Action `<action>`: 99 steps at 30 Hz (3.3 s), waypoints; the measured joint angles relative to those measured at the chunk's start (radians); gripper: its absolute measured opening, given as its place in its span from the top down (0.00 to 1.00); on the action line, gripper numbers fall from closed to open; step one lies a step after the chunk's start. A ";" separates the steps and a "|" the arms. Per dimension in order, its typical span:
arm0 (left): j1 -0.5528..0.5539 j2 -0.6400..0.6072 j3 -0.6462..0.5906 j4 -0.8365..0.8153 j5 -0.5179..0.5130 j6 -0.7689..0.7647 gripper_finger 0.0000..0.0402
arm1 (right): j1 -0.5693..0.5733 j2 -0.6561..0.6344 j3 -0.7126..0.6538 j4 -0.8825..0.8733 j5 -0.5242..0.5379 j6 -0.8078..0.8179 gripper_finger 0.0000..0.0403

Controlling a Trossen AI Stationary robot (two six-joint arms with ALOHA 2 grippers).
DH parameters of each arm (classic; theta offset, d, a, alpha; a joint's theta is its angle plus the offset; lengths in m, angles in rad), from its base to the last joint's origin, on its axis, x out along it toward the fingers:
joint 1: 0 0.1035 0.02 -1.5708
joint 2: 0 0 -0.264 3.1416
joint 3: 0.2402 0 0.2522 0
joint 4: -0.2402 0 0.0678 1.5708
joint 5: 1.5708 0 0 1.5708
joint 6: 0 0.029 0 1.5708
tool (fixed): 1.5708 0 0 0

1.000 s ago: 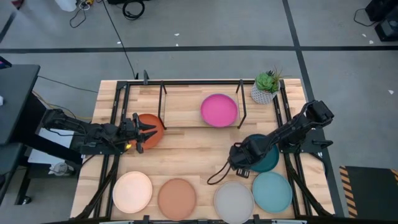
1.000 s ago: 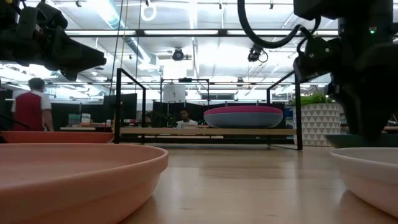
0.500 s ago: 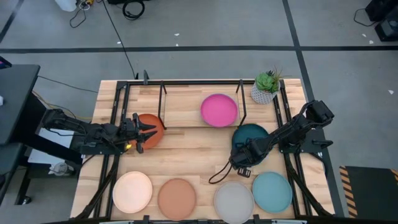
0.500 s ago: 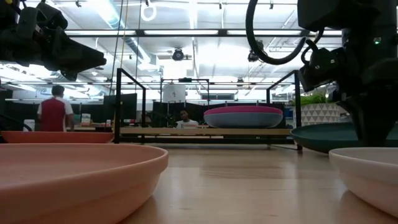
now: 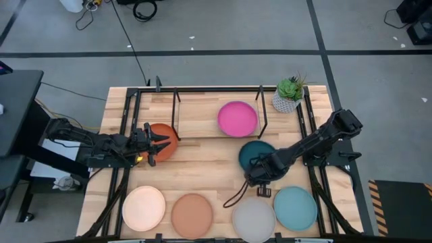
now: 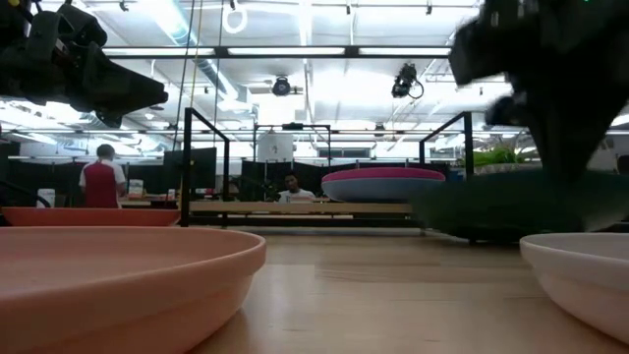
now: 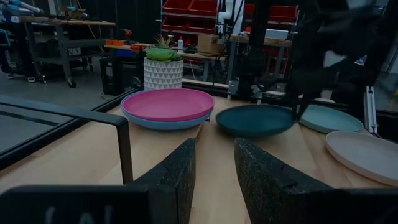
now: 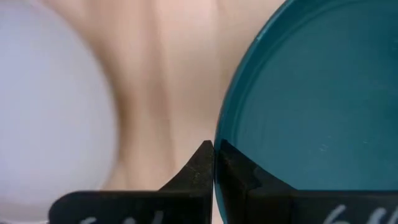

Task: Place and stack plates onto a shelf
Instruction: Stack the green plate on top of the pink plate on the shelf, then put the brown plate on the shelf

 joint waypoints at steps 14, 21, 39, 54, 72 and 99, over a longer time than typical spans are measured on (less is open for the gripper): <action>0.000 0.000 0.000 0.000 0.000 -0.001 0.70 | 0.041 0.000 0.100 0.178 0.150 -0.559 0.96; 0.000 0.000 0.000 0.000 0.000 -0.007 0.70 | 0.030 0.000 0.127 0.181 0.266 -0.764 0.96; 0.000 0.000 0.000 0.000 0.000 -0.006 0.70 | -0.302 0.000 0.128 0.067 0.452 -0.781 0.96; 0.000 0.000 0.000 0.000 0.000 0.000 0.70 | -0.518 -0.002 0.113 0.068 0.203 -0.768 0.85; 0.000 0.000 0.000 0.000 0.000 0.000 0.70 | -0.416 -0.033 0.110 0.133 0.299 -0.743 0.80; -0.001 0.000 0.000 0.001 0.060 -0.007 0.70 | -0.337 -0.019 0.100 0.201 0.483 -0.770 0.80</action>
